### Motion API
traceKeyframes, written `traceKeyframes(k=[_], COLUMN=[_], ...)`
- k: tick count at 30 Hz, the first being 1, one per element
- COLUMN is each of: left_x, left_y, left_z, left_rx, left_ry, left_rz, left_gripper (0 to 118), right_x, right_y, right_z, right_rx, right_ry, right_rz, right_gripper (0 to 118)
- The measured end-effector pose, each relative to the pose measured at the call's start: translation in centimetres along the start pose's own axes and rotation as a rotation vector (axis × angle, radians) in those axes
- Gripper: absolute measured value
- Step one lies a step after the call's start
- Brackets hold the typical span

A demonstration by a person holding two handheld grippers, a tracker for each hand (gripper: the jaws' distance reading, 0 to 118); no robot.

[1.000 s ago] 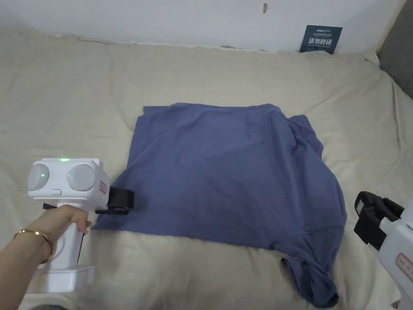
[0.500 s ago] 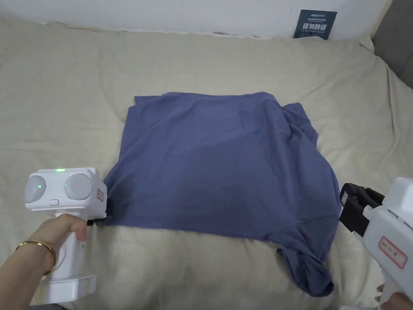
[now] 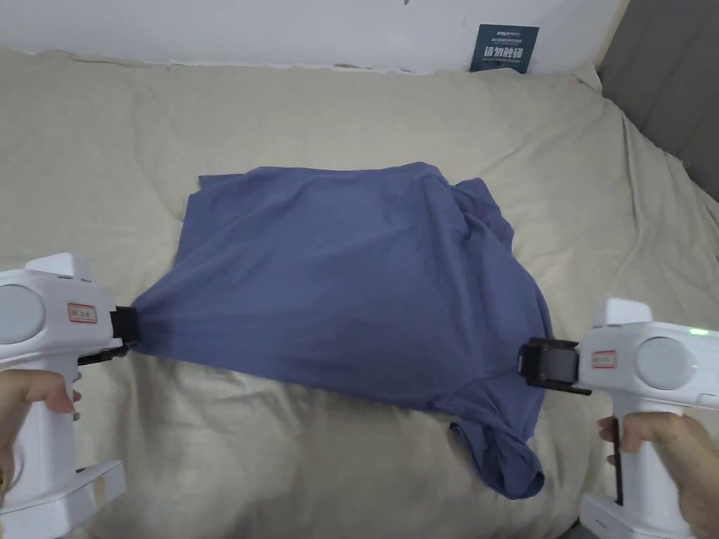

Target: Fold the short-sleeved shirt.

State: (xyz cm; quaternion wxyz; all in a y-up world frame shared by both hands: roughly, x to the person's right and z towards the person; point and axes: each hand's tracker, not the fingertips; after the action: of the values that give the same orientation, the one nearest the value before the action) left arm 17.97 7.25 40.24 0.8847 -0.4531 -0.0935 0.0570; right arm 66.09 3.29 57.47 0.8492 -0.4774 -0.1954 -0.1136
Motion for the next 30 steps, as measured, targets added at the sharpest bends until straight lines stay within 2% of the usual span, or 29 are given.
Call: traceKeyframes(k=[2, 3, 4, 5, 6, 7, 8, 9, 10, 11, 12, 15, 20, 24, 30], left_x=[0.0, 0.3, 0.4, 0.5, 0.6, 0.6, 0.7, 0.6, 0.6, 0.7, 0.7, 0.5, 0.4, 1.1, 2.6], left_y=[0.0, -0.2, -0.2, -0.4, -0.5, -0.7, -0.8, -0.9, -0.9, -1.0, -1.0, -0.5, 1.5, 4.7, 10.0], left_z=[-0.2, -0.4, -0.6, -0.8, -1.1, -1.3, -1.5, -1.6, -1.7, -1.6, -1.6, -0.7, 2.4, 6.1, 15.0], left_rx=[-0.002, -0.005, -0.013, -0.021, -0.023, -0.026, -0.033, -0.040, -0.044, -0.046, -0.047, -0.016, 0.087, 0.178, 0.438], left_ry=[0.000, 0.006, 0.017, 0.026, 0.030, 0.032, 0.033, 0.033, 0.032, 0.029, 0.027, 0.001, -0.079, -0.135, -0.221], left_rz=[0.009, 0.007, 0.000, -0.011, -0.014, -0.012, -0.007, -0.001, 0.005, 0.013, 0.022, 0.061, 0.120, 0.122, 0.098], left_gripper=[3, 3, 3, 3, 3, 3, 3, 3, 3, 3, 3, 3, 3, 3, 3], right_x=[0.1, 0.0, -0.2, -0.2, 0.0, 0.0, 0.1, 0.2, 0.4, 0.8, 1.0, 2.3, 3.6, 3.9, 3.9], right_y=[-0.5, -0.9, -1.1, -1.5, -1.8, -2.1, -2.3, -2.1, -1.8, -1.5, -1.2, 0.0, 2.8, 6.4, 11.8], right_z=[-2.4, -3.4, -4.1, -4.8, -5.5, -5.9, -6.0, -5.4, -5.0, -4.6, -3.9, -1.6, 5.3, 12.3, 23.7], right_rx=[-0.063, -0.089, -0.099, -0.112, -0.131, -0.150, -0.148, -0.126, -0.124, -0.115, -0.120, -0.108, 0.047, 0.199, 0.459], right_ry=[0.005, -0.001, -0.006, 0.000, 0.004, 0.024, 0.050, 0.024, 0.037, 0.093, 0.072, 0.143, 0.241, 0.293, 0.323], right_rz=[-0.009, -0.020, -0.038, -0.063, -0.085, -0.112, -0.128, -0.110, -0.103, -0.113, -0.142, -0.142, -0.155, -0.125, -0.057], right_gripper=[115, 107, 94, 74, 59, 51, 48, 34, 6, 3, 2, 2, 2, 2, 2])
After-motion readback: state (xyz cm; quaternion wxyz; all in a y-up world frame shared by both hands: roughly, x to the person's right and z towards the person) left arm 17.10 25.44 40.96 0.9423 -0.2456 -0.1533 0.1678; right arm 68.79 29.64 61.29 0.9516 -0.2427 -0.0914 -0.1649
